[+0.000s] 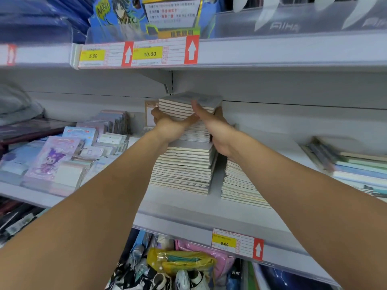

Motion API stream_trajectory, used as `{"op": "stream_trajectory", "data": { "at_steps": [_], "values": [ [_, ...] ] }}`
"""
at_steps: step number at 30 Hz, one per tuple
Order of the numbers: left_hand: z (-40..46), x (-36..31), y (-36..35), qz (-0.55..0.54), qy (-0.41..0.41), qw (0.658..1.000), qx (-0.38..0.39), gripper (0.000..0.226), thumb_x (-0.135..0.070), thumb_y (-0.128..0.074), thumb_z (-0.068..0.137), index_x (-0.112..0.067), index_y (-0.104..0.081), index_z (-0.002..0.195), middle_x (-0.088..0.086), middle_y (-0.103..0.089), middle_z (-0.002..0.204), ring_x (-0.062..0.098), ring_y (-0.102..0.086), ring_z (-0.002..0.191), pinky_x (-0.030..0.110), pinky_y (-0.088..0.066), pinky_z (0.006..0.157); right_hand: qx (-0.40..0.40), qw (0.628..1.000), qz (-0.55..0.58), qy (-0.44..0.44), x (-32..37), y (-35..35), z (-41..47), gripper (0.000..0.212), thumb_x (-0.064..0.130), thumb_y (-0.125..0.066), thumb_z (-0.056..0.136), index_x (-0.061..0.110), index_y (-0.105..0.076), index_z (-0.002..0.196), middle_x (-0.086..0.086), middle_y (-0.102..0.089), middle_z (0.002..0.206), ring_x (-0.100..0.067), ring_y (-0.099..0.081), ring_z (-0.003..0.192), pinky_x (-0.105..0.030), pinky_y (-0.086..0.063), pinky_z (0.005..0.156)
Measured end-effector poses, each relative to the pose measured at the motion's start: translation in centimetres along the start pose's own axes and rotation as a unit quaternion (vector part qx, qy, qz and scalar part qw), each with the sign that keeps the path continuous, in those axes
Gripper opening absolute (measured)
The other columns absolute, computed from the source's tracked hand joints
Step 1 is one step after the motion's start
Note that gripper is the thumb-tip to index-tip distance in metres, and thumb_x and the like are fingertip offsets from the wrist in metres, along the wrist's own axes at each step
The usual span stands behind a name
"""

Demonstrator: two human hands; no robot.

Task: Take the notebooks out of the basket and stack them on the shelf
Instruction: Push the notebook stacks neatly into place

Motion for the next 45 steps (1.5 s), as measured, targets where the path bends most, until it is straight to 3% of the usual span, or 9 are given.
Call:
{"op": "stream_trajectory", "data": {
  "at_steps": [5, 9, 17, 25, 27, 31, 36, 41, 45],
  "values": [
    [1.0, 1.3, 1.0, 0.004, 0.014, 1.0, 0.004, 0.091, -0.034, -0.087, 0.068, -0.021, -0.03, 0.138, -0.003, -0.054, 0.131, 0.02, -0.05, 0.125, 0.038, -0.042, 0.109, -0.063, 0.996, -0.04, 0.054, -0.3, -0.4, 1.0, 0.092, 0.055, -0.055, 0.093, 0.023, 0.003, 0.158, 0.001, -0.026, 0.161, -0.021, -0.033, 0.144, -0.04, -0.033, 0.116],
    [1.3, 1.4, 1.1, 0.039, 0.001, 0.999, -0.002, 0.088, -0.034, -0.083, 0.074, -0.019, -0.028, 0.141, 0.001, -0.052, 0.136, 0.024, -0.047, 0.129, 0.041, -0.04, 0.111, -0.066, 0.991, -0.098, 0.054, -0.2, -0.3, 0.9, 0.092, 0.056, -0.051, 0.094, 0.023, 0.006, 0.158, 0.001, -0.025, 0.162, -0.023, -0.032, 0.144, -0.041, -0.033, 0.116],
    [1.2, 1.2, 1.6, 0.177, 0.01, 0.984, 0.03, 0.092, -0.024, -0.092, 0.059, -0.008, -0.039, 0.133, 0.009, -0.051, 0.137, 0.029, -0.047, 0.13, 0.041, -0.038, 0.112, -0.029, 0.96, -0.277, 0.01, -1.0, 1.3, 0.0, 0.068, 0.025, -0.087, 0.072, 0.012, -0.052, 0.13, -0.004, -0.062, 0.13, -0.021, -0.058, 0.118, -0.034, -0.049, 0.103],
    [1.6, 1.8, 1.3, 0.24, -0.018, 0.97, -0.008, 0.089, -0.032, -0.091, 0.061, -0.009, -0.043, 0.132, 0.009, -0.053, 0.134, 0.031, -0.048, 0.127, 0.04, -0.039, 0.111, -0.027, 0.925, -0.378, 0.036, -0.2, 1.3, -1.2, 0.052, 0.025, -0.076, 0.085, 0.007, -0.055, 0.129, -0.009, -0.059, 0.133, -0.026, -0.056, 0.121, -0.03, -0.047, 0.102],
    [1.6, 1.8, 1.9, 0.256, -0.028, 0.966, 0.028, 0.093, -0.039, -0.09, 0.059, -0.01, -0.041, 0.133, 0.008, -0.053, 0.135, 0.03, -0.048, 0.127, 0.041, -0.04, 0.11, -0.012, 0.906, -0.422, 0.043, 0.4, 1.4, -1.8, 0.051, 0.028, -0.075, 0.086, 0.008, -0.057, 0.13, -0.009, -0.061, 0.131, -0.026, -0.057, 0.119, -0.033, -0.047, 0.102],
    [0.6, 1.9, 5.1, 0.404, -0.042, 0.912, 0.058, 0.112, -0.089, -0.063, 0.05, -0.02, -0.046, 0.136, -0.001, -0.055, 0.133, 0.028, -0.054, 0.121, 0.042, -0.046, 0.104, 0.031, 0.871, -0.487, 0.052, 1.0, 1.2, -3.3, 0.067, 0.056, -0.077, 0.075, 0.02, -0.06, 0.129, 0.001, -0.064, 0.124, -0.02, -0.06, 0.111, -0.032, -0.051, 0.097],
    [-1.2, 3.7, 7.4, 0.261, 0.02, 0.957, 0.124, 0.099, -0.067, -0.085, 0.043, -0.019, -0.062, 0.126, -0.005, -0.067, 0.119, 0.018, -0.063, 0.109, 0.037, -0.048, 0.102, 0.047, 0.845, -0.533, 0.003, -1.4, 0.7, -3.7, 0.082, 0.074, -0.079, 0.053, 0.021, -0.062, 0.114, 0.004, -0.065, 0.113, -0.02, -0.061, 0.101, -0.034, -0.053, 0.091],
    [-1.5, 4.9, 7.2, 0.177, 0.008, 0.979, 0.102, 0.043, -0.036, -0.089, 0.057, -0.019, -0.069, 0.091, -0.012, -0.07, 0.086, 0.001, -0.065, 0.08, 0.015, -0.047, 0.071, 0.044, 0.845, -0.533, -0.018, -0.5, 0.8, -2.6, 0.098, 0.063, -0.087, 0.055, 0.016, -0.052, 0.133, 0.0, -0.057, 0.128, -0.023, -0.055, 0.115, -0.033, -0.049, 0.099],
    [-2.3, 5.9, 7.2, 0.135, -0.018, 0.989, 0.052, 0.048, -0.033, -0.089, 0.062, -0.023, -0.063, 0.102, -0.013, -0.068, 0.093, 0.003, -0.064, 0.086, 0.018, -0.049, 0.082, 0.055, 0.842, -0.537, -0.004, -0.5, 0.8, -3.4, 0.089, 0.063, -0.083, 0.061, 0.014, -0.054, 0.13, 0.0, -0.057, 0.127, -0.022, -0.055, 0.114, -0.033, -0.048, 0.1]
  ]
}}
Point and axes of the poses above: each hand's wrist, its own z-axis towards the middle knuckle, its own y-axis out of the back of the hand, x = y × z, the point moved 2 cm from there along z, towards the middle knuckle
